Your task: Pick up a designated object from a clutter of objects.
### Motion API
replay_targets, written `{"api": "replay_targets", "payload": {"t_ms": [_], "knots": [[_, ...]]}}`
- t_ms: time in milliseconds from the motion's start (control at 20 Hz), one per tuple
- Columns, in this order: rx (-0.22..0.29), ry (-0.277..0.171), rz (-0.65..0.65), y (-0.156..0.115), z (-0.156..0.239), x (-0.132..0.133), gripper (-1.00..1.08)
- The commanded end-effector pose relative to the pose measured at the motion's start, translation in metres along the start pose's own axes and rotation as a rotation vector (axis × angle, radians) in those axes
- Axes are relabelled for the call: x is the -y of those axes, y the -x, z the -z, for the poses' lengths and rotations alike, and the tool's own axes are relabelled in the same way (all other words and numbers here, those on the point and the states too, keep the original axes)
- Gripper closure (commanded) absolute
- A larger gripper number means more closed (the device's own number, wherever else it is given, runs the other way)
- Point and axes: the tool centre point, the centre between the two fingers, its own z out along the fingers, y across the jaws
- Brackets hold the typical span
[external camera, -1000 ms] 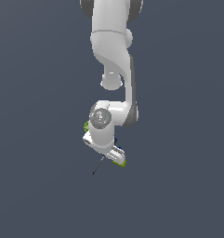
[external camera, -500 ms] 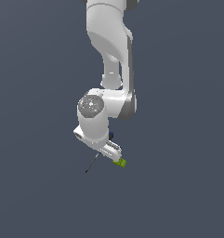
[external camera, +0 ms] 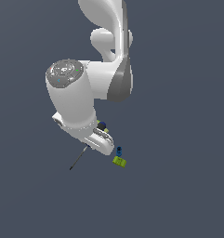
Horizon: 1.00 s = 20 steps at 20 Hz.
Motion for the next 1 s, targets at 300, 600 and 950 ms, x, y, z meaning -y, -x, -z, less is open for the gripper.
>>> {"api": "replay_targets", "payload": {"t_ms": [300,600,950], "knots": [[0.002,0.001,0.0,-0.027,0.086,-0.014,1.08],[0.003,0.002,0.001,-0.044,0.137,-0.022,1.08],[0.004,0.003,0.001,-0.06,0.182,-0.029,1.08]]}}
